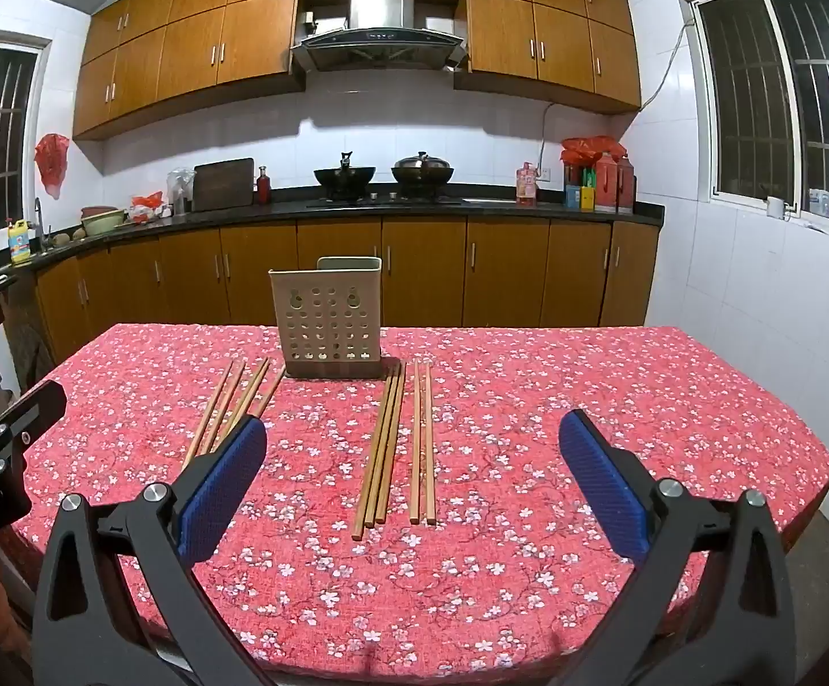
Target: Organize utensils
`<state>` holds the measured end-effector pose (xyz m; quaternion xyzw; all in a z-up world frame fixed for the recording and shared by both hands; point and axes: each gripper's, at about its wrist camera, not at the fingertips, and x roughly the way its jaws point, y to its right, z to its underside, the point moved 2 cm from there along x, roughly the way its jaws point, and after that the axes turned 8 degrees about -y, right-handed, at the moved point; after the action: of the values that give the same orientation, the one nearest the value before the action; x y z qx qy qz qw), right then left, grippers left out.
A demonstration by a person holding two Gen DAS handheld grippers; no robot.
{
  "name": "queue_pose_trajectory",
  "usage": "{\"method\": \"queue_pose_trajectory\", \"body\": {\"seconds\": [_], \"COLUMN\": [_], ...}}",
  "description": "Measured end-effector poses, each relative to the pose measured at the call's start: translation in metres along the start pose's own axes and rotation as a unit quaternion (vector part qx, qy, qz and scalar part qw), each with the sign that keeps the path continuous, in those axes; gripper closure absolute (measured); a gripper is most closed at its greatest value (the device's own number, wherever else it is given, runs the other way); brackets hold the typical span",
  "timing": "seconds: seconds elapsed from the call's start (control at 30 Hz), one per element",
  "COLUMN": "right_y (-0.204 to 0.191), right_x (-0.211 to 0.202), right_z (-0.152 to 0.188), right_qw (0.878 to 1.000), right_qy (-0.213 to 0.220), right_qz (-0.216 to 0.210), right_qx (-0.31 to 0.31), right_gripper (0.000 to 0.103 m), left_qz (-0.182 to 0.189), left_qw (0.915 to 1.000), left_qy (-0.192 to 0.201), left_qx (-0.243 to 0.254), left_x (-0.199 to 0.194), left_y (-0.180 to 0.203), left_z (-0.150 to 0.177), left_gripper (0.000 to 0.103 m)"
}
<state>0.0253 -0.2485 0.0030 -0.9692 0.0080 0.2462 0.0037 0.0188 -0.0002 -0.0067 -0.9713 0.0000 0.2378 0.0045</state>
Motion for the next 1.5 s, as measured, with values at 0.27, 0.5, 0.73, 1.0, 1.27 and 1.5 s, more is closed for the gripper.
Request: {"method": "queue_pose_trajectory", "body": {"seconds": [0.27,0.5,0.73,1.0,1.27,1.5], "right_y": [-0.0003,0.0001,0.0001,0.0000,-0.0001,0.0006], "right_x": [-0.0005,-0.0011,-0.0015,-0.0017,-0.0017,-0.0021], "right_z": [-0.0008,-0.0013,-0.0020,-0.0025,-0.0027,-0.0035], "right_qw": [1.000,1.000,1.000,1.000,1.000,1.000], "right_qy": [0.000,0.000,0.000,0.000,0.000,0.000], "right_qz": [0.000,0.000,0.000,-0.001,-0.001,-0.001], "right_qx": [0.000,0.001,0.001,0.002,0.002,0.003], "right_gripper": [0.002,0.002,0.002,0.002,0.002,0.002], "left_qz": [0.000,0.000,0.000,0.000,0.000,0.000], "left_qw": [1.0000,1.0000,1.0000,1.0000,1.0000,1.0000], "left_qy": [-0.001,-0.001,-0.001,-0.001,-0.001,-0.001], "left_qx": [0.000,0.000,0.000,0.000,0.000,0.000], "left_x": [0.0002,0.0001,0.0001,0.0001,0.0001,0.0001], "left_y": [0.0000,0.0001,-0.0001,-0.0001,-0.0001,0.0000], "left_z": [0.0000,0.0001,0.0000,0.0000,0.0000,0.0000], "left_gripper": [0.004,0.004,0.004,0.004,0.004,0.004]}}
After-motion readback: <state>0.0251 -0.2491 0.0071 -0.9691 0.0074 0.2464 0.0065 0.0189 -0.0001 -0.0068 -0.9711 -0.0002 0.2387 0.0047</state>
